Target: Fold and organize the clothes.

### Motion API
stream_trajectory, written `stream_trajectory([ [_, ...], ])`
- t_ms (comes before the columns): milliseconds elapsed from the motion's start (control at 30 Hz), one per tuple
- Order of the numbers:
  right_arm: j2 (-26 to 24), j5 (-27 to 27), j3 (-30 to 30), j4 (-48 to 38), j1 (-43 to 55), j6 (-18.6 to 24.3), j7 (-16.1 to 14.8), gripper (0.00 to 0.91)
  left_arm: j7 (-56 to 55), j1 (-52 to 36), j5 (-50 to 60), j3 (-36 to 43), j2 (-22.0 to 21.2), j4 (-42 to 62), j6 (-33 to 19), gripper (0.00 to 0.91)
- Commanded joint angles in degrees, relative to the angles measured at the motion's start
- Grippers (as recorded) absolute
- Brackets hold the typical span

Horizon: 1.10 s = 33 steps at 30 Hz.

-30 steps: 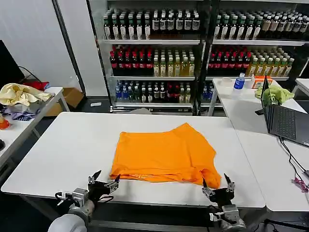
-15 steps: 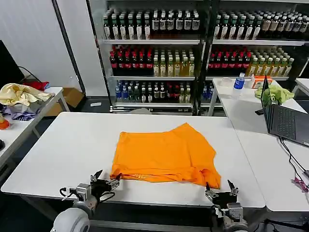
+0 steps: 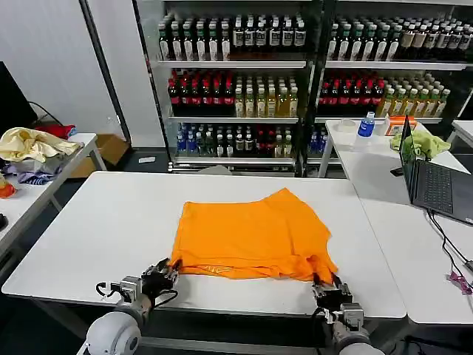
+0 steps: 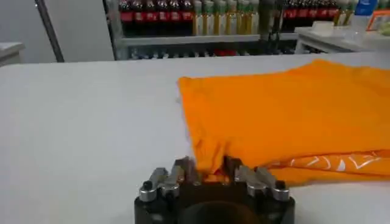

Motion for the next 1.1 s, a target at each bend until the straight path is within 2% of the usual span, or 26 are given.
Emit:
stream_trajectory([
  [33, -0.22, 0.75, -0.16, 0.45, -0.30, -0.52, -0.02, 0.000, 0.38, 0.17, -0.47, 0.10, 0.02, -0.20, 0.21, 0.010],
  [367, -1.09, 0.05, 1.55, 6.93, -6.21, -0.49, -0.07, 0.000, 0.61, 4.70, -0.70, -1.10, -0.24, -4.93, 0.34, 0.010],
  [667, -1.87, -1.71, 3.12, 14.40, -14.71, -0.32, -0.15, 0.000, 0.64, 11.78, -0.49, -3.68, 1.86, -10.53, 0.26, 0.010],
  [833, -1.67, -4.81, 3.40, 18.30, -21.99, 0.58, -0.12, 0.000, 0.73, 15.49, -0.33, -5.06, 2.61, -13.26, -0.02, 0.010],
  [1000, -1.10, -6.80, 3.11, 19.38, -23.76, 0.22, -0.29, 0.000, 0.70, 16.78, 0.21, -5.61, 2.95, -14.52, -0.10, 0.010],
  [1033, -0.95, -7.69, 2.93, 19.32, -23.62, -0.37, -0.22, 0.020, 0.69, 16.78, 0.20, -5.66, 2.93, -14.74, -0.04, 0.060],
  [1067, -0.88, -7.69, 2.85, 19.31, -23.48, -0.22, -0.11, 0.826, 0.68, 16.77, 0.17, -5.66, 2.88, -14.98, 0.12, 0.695],
  [1100, -0.85, -7.53, 2.82, 19.41, -23.38, -0.17, -0.06, 0.907, 0.66, 16.72, 0.18, -5.64, 2.84, -15.11, 0.13, 0.907],
])
